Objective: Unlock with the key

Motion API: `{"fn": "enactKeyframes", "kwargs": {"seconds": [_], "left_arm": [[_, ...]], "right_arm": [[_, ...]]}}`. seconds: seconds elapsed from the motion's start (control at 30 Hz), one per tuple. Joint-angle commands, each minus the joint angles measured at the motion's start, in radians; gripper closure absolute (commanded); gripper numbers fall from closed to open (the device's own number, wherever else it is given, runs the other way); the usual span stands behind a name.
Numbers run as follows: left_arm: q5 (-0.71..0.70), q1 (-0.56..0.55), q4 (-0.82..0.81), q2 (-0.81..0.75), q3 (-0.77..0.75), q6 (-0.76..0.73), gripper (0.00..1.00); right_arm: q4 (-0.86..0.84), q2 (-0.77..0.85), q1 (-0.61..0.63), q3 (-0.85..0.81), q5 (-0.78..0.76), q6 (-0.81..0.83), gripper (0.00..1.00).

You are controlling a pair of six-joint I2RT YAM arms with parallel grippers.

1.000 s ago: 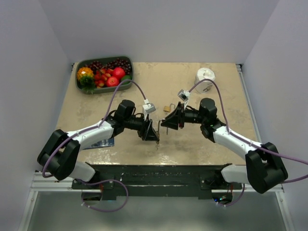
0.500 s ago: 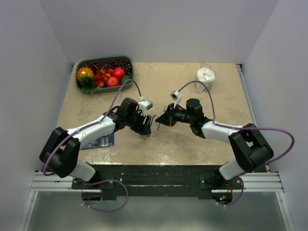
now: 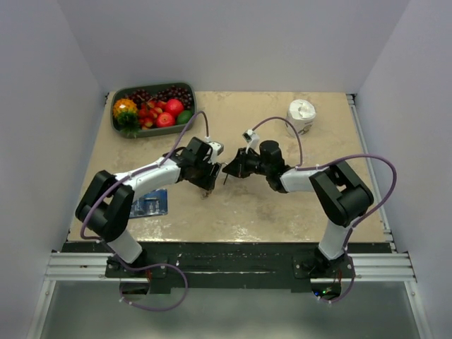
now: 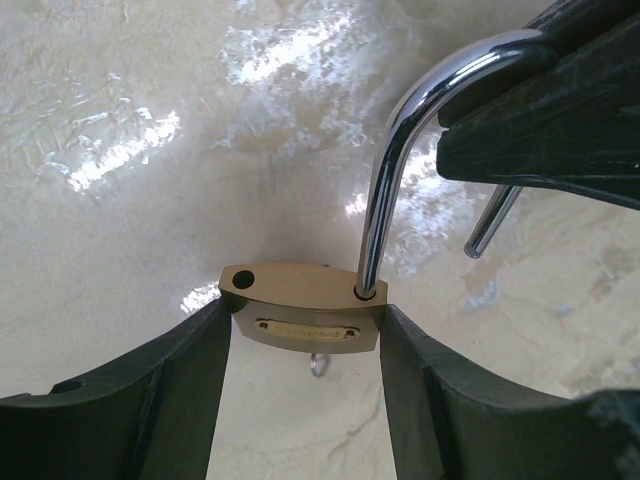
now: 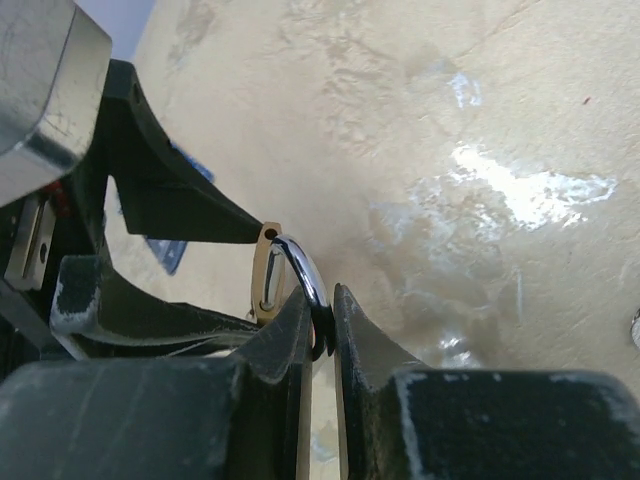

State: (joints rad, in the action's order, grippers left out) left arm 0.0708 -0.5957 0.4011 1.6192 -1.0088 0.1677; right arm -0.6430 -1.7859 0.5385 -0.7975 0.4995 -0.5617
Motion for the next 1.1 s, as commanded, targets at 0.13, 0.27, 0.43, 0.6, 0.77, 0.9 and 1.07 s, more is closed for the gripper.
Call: {"fn": "enactKeyframes", "kwargs": {"seconds": [0.13,0.27,0.43,0.6,0.77,0.9,1.07], "left_arm": [[-0.098,0.007,0.051,0.093,-0.189,-0.028,0.94],[-0.091,0.007,0.044,0.123,-0.208,-0.023,0.73],[-0.098,0.007,0.03,0.117,-0.197,-0.03,0.46],[-0.108,0.008,0.002,0.088,-0.171,-0.031,0.28],[-0.118,0.007,-0.033,0.045,-0.151,-0.027,0.09],[-0.149,0.007,-0.09,-0.028,-0.102,-0.014,0.01],[-0.17,0.01,-0.16,-0.128,-0.059,-0.005,0.01]], "right_arm": [[0.143,-0.078,0.0,-0.138,-0.162,0.114,1.0],[0.192,-0.124,-0.005,-0.196,-0.19,0.128,1.0],[0.215,-0.179,-0.015,-0.235,-0.194,0.129,1.0],[0.224,-0.204,-0.031,-0.262,-0.197,0.131,1.0],[0.243,-0.225,-0.052,-0.295,-0.194,0.137,1.0],[0.255,-0.25,-0.066,-0.315,-0.196,0.144,1.0],[0.299,-0.282,-0.08,-0.367,-0.217,0.164,1.0]]}}
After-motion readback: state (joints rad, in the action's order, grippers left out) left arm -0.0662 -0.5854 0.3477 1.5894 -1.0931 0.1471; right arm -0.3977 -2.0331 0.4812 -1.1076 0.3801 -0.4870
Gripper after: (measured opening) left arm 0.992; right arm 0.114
